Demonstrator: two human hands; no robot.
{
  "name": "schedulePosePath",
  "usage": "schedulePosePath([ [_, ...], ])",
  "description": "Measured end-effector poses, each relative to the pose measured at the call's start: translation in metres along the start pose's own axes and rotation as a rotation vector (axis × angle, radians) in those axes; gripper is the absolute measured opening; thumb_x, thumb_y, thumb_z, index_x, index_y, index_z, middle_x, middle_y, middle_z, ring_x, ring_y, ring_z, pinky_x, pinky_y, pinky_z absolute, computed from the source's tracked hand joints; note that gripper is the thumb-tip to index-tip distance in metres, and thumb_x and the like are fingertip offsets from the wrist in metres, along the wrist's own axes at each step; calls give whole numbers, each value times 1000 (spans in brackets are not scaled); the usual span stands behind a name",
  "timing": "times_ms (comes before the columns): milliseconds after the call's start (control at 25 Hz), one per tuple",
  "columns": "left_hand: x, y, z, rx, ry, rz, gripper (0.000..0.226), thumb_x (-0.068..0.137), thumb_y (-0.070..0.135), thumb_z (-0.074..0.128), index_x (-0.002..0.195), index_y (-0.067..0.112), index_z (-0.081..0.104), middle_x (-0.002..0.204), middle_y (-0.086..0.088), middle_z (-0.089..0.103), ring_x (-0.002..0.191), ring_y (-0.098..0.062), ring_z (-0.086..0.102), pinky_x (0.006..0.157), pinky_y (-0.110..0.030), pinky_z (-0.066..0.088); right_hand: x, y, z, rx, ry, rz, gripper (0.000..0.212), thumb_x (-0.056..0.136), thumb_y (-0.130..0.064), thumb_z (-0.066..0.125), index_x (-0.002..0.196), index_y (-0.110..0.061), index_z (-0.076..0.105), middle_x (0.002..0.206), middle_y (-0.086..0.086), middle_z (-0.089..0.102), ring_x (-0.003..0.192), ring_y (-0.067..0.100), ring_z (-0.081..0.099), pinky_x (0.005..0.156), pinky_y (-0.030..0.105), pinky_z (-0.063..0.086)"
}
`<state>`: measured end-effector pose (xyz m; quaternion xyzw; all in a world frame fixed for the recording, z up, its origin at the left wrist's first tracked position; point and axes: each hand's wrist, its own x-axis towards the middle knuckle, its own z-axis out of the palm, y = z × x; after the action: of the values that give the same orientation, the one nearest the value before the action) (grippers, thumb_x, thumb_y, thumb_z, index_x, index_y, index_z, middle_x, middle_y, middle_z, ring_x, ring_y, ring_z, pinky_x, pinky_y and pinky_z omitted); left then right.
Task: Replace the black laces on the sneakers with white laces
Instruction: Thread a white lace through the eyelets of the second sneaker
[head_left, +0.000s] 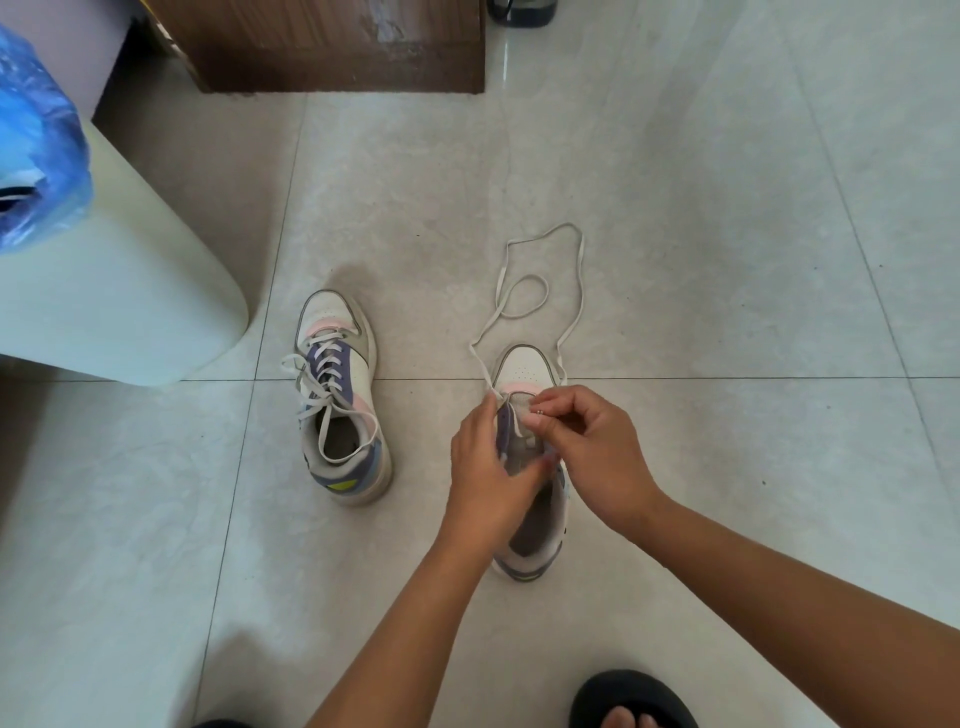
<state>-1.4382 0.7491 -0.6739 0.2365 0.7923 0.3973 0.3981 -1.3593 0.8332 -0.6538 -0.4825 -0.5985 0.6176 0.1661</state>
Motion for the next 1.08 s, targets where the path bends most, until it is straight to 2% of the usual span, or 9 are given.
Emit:
schedulePosePath([
  [120, -1, 0, 12, 304, -5, 102, 73, 76, 44, 65, 138, 23, 34, 136, 10, 45, 129, -11, 39, 101, -29, 35, -18, 2, 0, -114, -20, -100, 9, 85, -11, 66, 80, -17, 64, 82, -14, 68, 81, -3, 63, 74, 8, 46],
  [240, -2, 10, 20, 303, 11, 63, 61, 90, 40, 50, 143, 20, 27, 147, 6, 36, 133, -14, 36, 100, -33, 35, -32, 3, -2, -140, 23, -150, 10, 86, -12, 66, 81, -20, 63, 85, -19, 69, 85, -4, 63, 75, 7, 45],
  [360, -1, 8, 21, 377, -21, 48, 61, 96, 37, 42, 149, 21, 17, 156, 7, 21, 140, -13, 26, 108, -35, 27, -51, -3, -7, -193, 63, -426, 11, 87, -19, 65, 83, -29, 63, 83, -15, 69, 87, -4, 65, 78, 7, 46],
  [600, 14, 9, 20, 441, -4, -6, 98, 77, 43, 70, 150, 28, 6, 141, 8, 43, 127, -16, 45, 104, -35, 36, -118, -34, -17, -149, 15, -892, 6, 92, -21, 60, 95, -17, 62, 92, -7, 71, 90, 4, 68, 72, 19, 55],
  [720, 19, 5, 26, 473, 18, 145, 86, 75, 42, 73, 145, 35, 23, 141, 7, 43, 128, -15, 42, 101, -37, 39, -132, -43, -27, -166, -89, -869, 8, 92, -22, 60, 99, -25, 62, 99, -13, 69, 92, 1, 67, 71, 20, 56],
  [800, 17, 4, 21, 312, 17, 311, 49, 83, 35, 66, 127, 40, 45, 137, -1, 46, 127, -21, 42, 102, -43, 41, -121, -34, -28, -72, 3, -793, 6, 90, -25, 62, 95, -28, 62, 92, -11, 70, 85, 7, 70, 66, 26, 57],
  [880, 13, -3, 12, 411, 8, 564, 25, 92, 31, 53, 115, 29, 59, 130, -4, 53, 121, -20, 48, 98, -39, 45, -110, -30, -29, 75, 87, -638, 8, 87, -32, 66, 94, -34, 65, 86, -10, 72, 78, 14, 72, 66, 30, 58],
  [1000, 9, -5, -5, 473, -43, 803, 29, 93, 27, 44, 98, 12, 68, 100, -2, 65, 94, -12, 53, 80, -31, 48, -100, -39, -39, 168, 85, -447, 13, 78, -39, 71, 88, -31, 70, 79, -2, 73, 73, 22, 72, 67, 32, 58],
  [1080, 6, 6, -15, 392, -76, 778, 30, 96, 28, 41, 95, 13, 67, 90, 0, 66, 86, -10, 54, 85, -25, 41, -89, -41, -45, 258, -27, -136, 24, 68, -37, 74, 89, -25, 70, 79, 6, 74, 77, 27, 71, 71, 33, 58],
])
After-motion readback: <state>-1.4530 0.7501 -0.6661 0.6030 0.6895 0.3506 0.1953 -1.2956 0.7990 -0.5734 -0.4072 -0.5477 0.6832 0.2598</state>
